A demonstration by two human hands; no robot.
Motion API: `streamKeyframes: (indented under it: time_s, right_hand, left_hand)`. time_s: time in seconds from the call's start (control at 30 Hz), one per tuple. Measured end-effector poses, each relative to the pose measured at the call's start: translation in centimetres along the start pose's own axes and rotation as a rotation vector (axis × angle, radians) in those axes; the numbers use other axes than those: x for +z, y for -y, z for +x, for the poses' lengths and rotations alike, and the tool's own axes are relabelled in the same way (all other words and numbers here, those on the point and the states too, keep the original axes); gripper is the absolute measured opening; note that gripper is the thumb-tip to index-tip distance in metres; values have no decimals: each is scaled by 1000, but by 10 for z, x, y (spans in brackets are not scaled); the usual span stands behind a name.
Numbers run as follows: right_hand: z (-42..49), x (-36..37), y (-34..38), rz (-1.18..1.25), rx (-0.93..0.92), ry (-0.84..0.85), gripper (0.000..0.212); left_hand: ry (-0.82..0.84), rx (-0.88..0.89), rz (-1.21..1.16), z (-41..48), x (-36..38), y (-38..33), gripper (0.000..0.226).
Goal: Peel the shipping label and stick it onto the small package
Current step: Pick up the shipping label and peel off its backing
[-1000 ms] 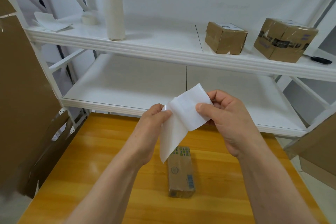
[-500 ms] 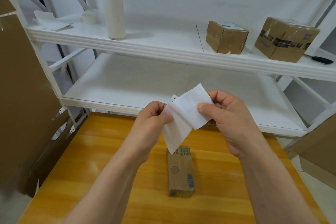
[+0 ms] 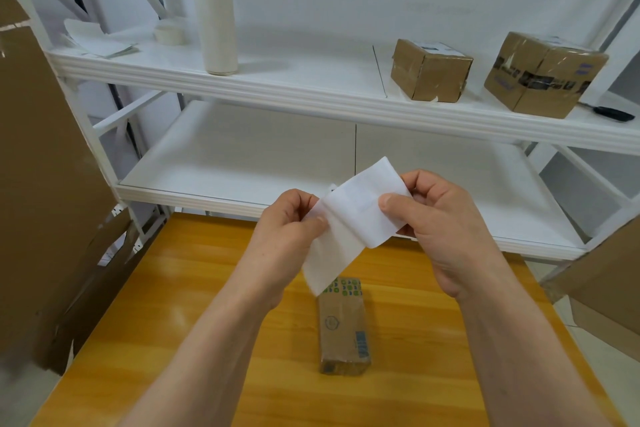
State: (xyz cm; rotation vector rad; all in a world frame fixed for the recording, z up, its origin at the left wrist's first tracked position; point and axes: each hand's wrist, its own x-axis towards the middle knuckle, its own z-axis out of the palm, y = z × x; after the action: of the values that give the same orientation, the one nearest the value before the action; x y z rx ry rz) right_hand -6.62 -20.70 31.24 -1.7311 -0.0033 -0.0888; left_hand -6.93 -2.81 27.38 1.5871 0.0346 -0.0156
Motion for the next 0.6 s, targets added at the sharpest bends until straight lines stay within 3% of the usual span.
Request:
streamKeyframes:
  time_s: [0.3, 0.6]
  right_hand:
    - [-1, -1, 2, -6, -17, 9, 5]
    - [0, -4, 4, -14, -4, -62, 6]
  left_hand:
    - [-35, 27, -25, -2, 3, 0, 24]
    - [-49, 10, -26, -2, 2, -1, 8]
